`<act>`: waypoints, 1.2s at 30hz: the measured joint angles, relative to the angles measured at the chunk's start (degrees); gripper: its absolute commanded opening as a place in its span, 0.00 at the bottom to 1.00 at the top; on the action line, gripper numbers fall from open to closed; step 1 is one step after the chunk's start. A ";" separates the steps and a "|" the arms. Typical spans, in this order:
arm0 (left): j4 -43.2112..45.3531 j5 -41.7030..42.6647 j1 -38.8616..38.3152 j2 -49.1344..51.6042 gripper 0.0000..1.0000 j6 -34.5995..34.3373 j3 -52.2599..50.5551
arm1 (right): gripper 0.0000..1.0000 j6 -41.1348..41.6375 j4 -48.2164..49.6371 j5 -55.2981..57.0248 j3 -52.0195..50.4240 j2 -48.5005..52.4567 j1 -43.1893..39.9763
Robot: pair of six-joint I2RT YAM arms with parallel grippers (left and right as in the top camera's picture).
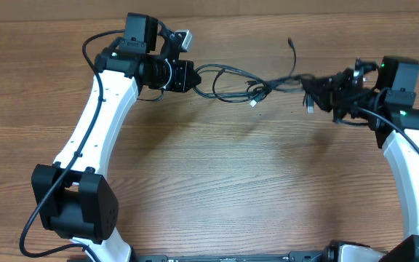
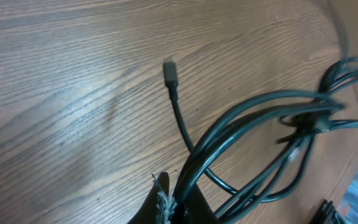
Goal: Untangle cables
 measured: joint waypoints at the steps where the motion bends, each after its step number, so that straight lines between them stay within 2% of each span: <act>1: 0.22 0.57 0.07 0.00 0.04 0.26 0.02 | 0.18 -1.40 -1.79 2.03 0.00 0.00 0.20; 2: 0.70 1.44 0.22 0.00 0.04 0.96 0.09 | 0.34 -2.43 -2.51 3.19 0.00 0.00 0.31; 3: 1.40 2.99 0.57 0.00 0.04 1.84 0.17 | 0.42 -4.59 -3.39 5.73 0.00 0.00 0.39; 4: 2.23 4.83 1.09 0.00 0.04 2.86 0.33 | 0.58 -6.71 -3.67 6.69 0.00 0.00 0.35; 5: 3.32 7.48 1.68 0.00 0.04 4.02 0.44 | 0.61 -9.01 -3.61 7.39 0.00 0.00 0.42; 8: 4.22 12.76 2.45 0.00 0.04 5.84 0.50 | 0.64 -14.43 -1.57 5.57 0.00 -0.02 1.55; 11: 4.76 15.80 2.54 0.00 0.04 5.73 0.55 | 0.66 -14.69 3.87 2.73 0.00 -0.02 2.84; 15: 8.28 18.10 2.54 0.00 0.04 -0.24 0.68 | 0.73 -13.40 7.50 1.38 0.00 0.00 7.69; 18: 12.26 18.69 2.69 0.00 0.04 -8.70 0.74 | 0.86 -13.38 7.69 2.29 0.00 0.15 13.05; 21: 14.47 18.64 3.08 0.00 0.04 -19.10 0.74 | 0.89 -14.99 9.27 3.08 0.00 0.92 16.74; 27: 14.64 18.62 4.50 0.00 0.04 -38.01 0.74 | 0.89 -24.63 17.46 4.26 0.00 3.19 23.17; 31: 14.19 19.63 4.39 0.00 0.04 -45.55 0.74 | 0.88 -29.88 22.32 4.72 0.00 3.67 27.26; 36: 14.16 23.26 4.39 0.00 0.04 -56.41 0.74 | 0.84 -33.90 23.43 10.38 0.00 3.67 32.11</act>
